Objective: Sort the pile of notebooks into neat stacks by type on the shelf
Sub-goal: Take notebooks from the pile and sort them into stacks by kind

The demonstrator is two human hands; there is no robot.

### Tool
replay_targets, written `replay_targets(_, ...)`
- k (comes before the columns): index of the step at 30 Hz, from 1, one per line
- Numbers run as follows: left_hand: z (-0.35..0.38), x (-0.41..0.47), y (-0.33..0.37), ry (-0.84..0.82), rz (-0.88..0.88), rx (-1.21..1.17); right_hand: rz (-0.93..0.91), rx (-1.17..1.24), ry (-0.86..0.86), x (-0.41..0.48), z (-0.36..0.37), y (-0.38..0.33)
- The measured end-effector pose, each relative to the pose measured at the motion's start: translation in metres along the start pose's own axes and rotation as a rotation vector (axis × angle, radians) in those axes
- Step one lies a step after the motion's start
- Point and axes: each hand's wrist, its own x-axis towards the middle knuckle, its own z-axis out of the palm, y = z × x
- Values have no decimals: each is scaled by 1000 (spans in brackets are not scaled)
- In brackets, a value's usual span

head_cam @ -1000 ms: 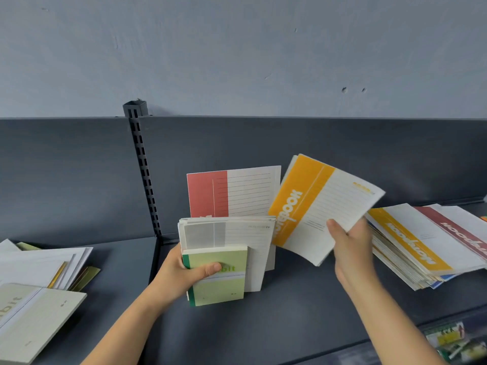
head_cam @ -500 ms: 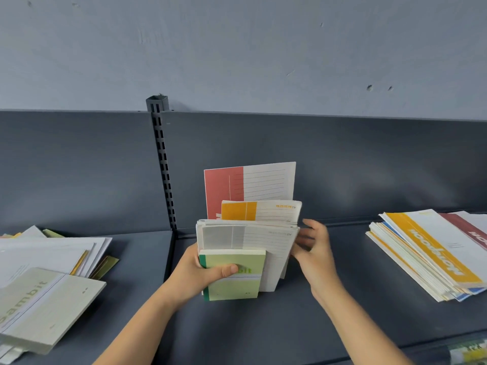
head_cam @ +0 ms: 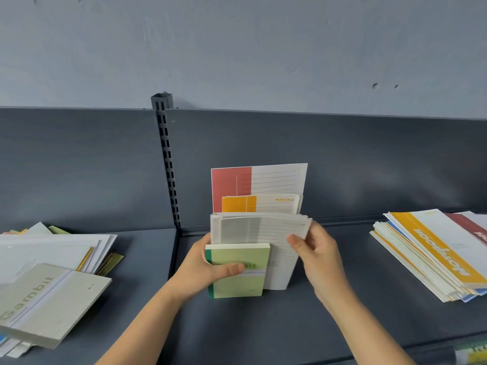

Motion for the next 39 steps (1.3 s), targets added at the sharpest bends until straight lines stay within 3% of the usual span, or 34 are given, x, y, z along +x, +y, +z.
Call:
replay_targets(6,3,0,1,33,-3,-14,93,214,97,7,-21,3)
replay_targets(8,3,1,1,38,-9,-2,131,271,59,8,-30,4)
replay_targets(14,6,3,1,69,-7,16,250,47,-110,4,-40,20)
replay_targets(24,9,10,-7,107,-32,20,231,105,100,10,-91,21)
replay_targets(39,1,10,-4,-17,-103,19,158,90,33,35,-79,9)
